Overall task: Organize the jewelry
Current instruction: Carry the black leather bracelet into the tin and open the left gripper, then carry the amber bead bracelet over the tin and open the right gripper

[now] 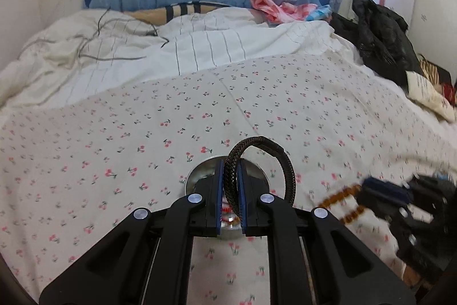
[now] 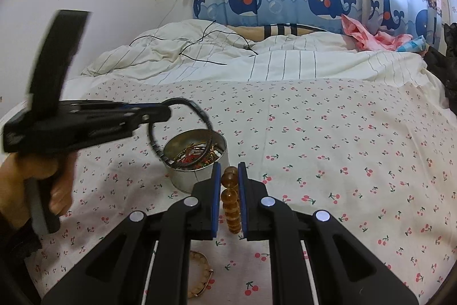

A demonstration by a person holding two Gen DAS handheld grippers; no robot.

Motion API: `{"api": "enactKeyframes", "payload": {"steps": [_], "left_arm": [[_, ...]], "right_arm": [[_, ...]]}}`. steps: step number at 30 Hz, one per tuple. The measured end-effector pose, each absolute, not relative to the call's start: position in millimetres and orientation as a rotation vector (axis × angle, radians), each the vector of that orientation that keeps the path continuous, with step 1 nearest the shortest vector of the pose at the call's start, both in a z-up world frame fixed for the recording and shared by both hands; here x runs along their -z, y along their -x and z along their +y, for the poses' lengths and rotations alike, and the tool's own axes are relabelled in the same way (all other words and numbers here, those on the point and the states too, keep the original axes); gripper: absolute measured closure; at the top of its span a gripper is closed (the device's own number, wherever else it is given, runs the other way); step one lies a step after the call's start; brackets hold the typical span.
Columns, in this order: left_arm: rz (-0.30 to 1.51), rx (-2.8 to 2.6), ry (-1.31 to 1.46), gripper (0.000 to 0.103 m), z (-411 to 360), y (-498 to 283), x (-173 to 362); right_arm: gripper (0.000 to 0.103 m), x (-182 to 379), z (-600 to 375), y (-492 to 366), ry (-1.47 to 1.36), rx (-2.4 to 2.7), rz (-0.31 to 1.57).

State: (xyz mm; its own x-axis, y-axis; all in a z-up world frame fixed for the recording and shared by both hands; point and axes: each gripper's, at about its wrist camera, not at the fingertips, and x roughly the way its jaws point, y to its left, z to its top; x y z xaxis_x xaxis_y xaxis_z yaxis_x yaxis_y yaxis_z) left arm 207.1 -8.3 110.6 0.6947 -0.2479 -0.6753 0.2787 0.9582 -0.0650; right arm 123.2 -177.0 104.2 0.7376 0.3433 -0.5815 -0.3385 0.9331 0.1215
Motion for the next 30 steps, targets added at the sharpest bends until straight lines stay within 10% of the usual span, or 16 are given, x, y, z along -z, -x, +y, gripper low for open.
{"api": "enactKeyframes", "payload": {"steps": [23,30], "left_arm": [[0.967,0.21,-0.153,0.093,-9.1,-245.2,-48.8],[0.89,0.195,-0.107,0.053,14.6,-217.4,-76.3]], "right_arm": [[0.091,-105.8,-179.9,-125.2,-0.036,-0.377,0.65],[0.091,-111.9,-182.2,-128.6,-0.103,-0.422,0.633]]}}
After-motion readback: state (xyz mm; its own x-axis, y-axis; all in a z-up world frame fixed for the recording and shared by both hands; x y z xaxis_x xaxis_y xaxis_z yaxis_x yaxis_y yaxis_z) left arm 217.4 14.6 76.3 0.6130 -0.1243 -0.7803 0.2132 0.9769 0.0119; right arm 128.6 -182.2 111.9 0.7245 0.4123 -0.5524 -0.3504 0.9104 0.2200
